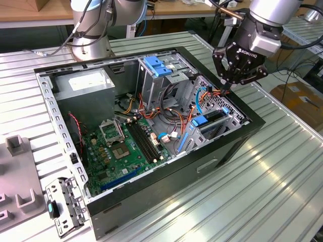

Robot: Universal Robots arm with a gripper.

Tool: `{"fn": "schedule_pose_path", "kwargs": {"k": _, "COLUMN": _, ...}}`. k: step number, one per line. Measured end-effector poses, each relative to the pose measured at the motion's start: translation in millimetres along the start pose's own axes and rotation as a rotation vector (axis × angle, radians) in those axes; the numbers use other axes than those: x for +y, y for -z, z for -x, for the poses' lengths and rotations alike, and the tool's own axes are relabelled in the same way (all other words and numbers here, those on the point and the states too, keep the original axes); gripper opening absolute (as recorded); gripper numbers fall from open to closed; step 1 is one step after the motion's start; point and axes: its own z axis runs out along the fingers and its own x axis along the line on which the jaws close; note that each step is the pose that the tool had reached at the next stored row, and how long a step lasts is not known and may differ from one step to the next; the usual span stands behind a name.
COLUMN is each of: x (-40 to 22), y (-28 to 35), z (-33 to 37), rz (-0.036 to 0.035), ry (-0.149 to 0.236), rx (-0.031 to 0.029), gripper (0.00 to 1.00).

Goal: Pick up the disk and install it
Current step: 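Insert the first disk wire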

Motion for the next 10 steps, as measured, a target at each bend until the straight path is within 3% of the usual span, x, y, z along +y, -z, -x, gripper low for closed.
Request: {"fn": "schedule_pose_path", "kwargs": {"k": 10, "x": -1.4, "y": -0.3, "z": -1.1, "rz": 0.0007, "ry": 0.1, "rx": 0.0016, "gripper": 0.11}}
